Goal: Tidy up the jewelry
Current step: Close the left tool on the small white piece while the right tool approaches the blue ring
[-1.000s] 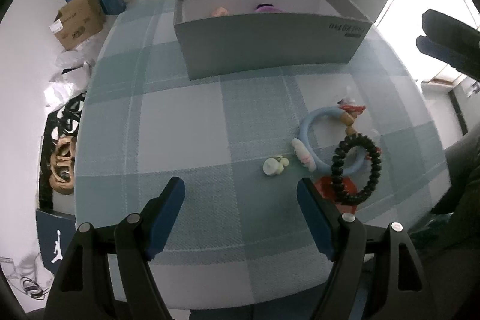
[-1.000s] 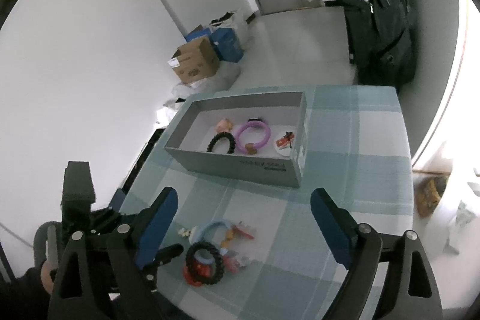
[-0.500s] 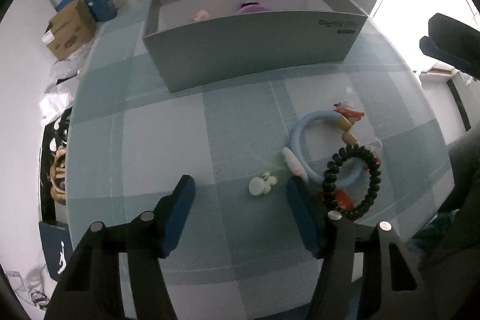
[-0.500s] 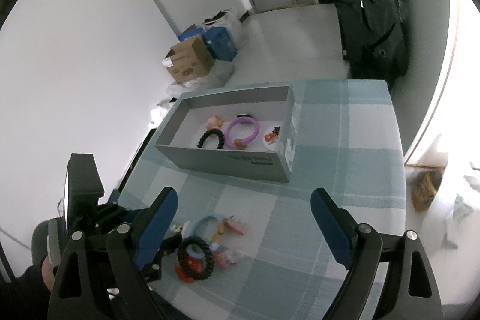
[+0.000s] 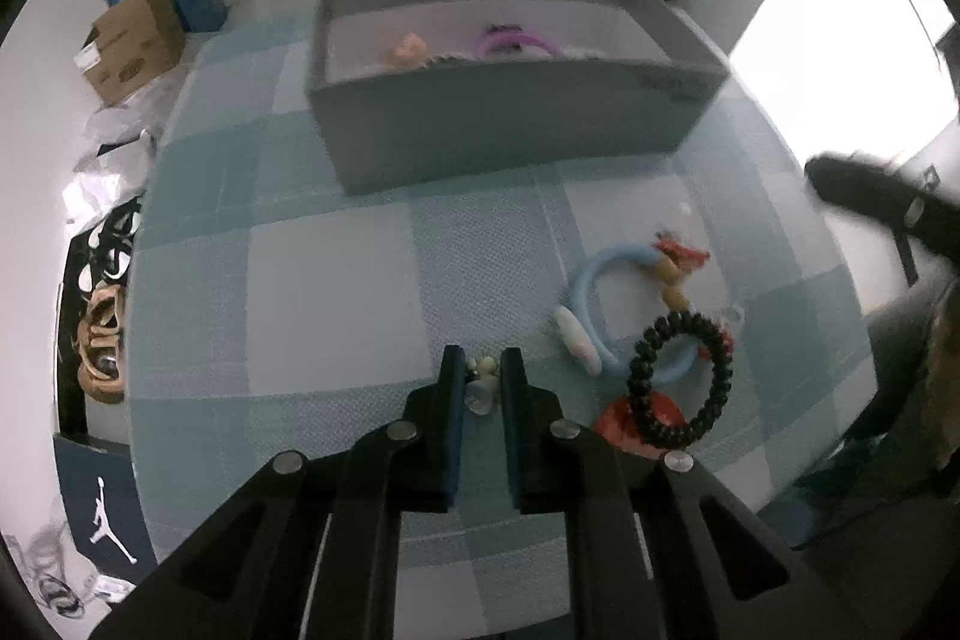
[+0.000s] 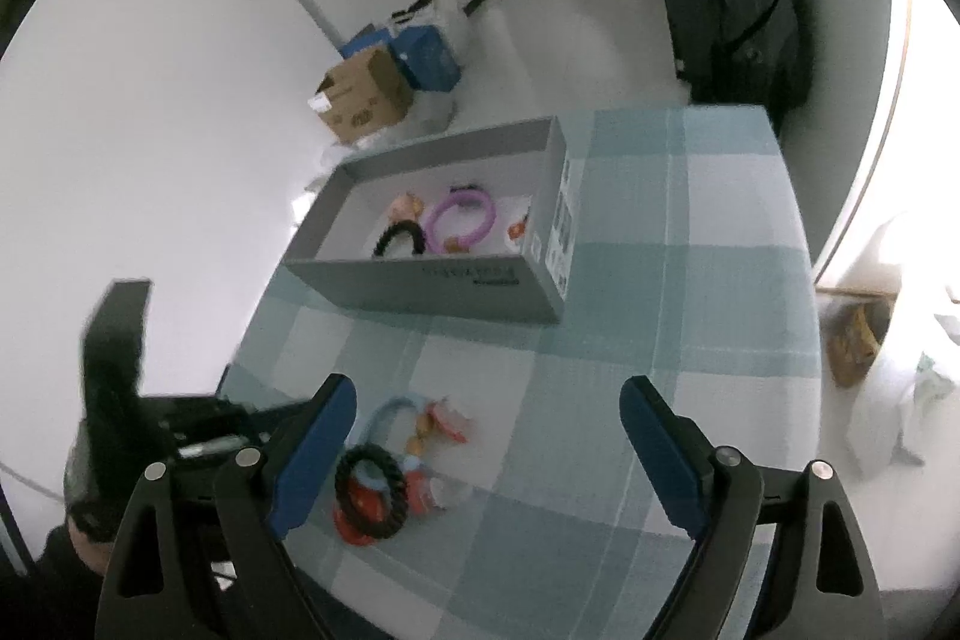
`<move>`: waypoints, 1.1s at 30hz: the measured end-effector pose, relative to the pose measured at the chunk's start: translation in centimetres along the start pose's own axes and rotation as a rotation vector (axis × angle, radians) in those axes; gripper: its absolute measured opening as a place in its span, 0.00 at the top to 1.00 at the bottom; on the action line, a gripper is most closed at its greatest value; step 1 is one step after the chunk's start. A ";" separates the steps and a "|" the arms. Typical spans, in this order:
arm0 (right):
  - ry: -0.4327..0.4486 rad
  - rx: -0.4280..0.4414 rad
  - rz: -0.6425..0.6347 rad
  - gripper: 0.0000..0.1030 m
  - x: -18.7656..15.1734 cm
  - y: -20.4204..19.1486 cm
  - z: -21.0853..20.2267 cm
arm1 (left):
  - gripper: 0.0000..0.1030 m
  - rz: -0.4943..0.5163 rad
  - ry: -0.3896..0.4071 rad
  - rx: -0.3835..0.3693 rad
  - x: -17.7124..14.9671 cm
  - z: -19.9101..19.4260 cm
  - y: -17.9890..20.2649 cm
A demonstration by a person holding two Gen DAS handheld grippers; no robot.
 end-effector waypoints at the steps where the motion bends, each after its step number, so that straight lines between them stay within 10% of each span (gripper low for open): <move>1: -0.013 -0.003 -0.004 0.20 -0.2 -0.1 0.3 | 0.93 -0.014 0.012 -0.008 0.1 -0.4 -0.3; 9: -0.117 -0.004 -0.077 0.51 -1.3 -1.5 3.2 | 0.93 -0.108 0.093 -0.059 0.7 -2.6 -2.1; 22: -0.178 0.006 -0.107 0.75 -1.3 -2.4 5.3 | 0.93 -0.141 0.151 -0.143 1.3 -3.8 -2.0; 33: -0.176 0.005 -0.094 0.77 -0.9 -2.1 5.5 | 0.93 -0.147 0.142 -0.155 1.3 -3.8 -2.0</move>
Point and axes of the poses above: each gripper's, at about its wrist camera, not at the fingertips, and z roughly the way its jaws point, y to its right, x to its top, the point moved 1 cm from there along z, roughly the way its jaws point, and after that the axes turned 4 degrees about -z, right-handed, at the moved point
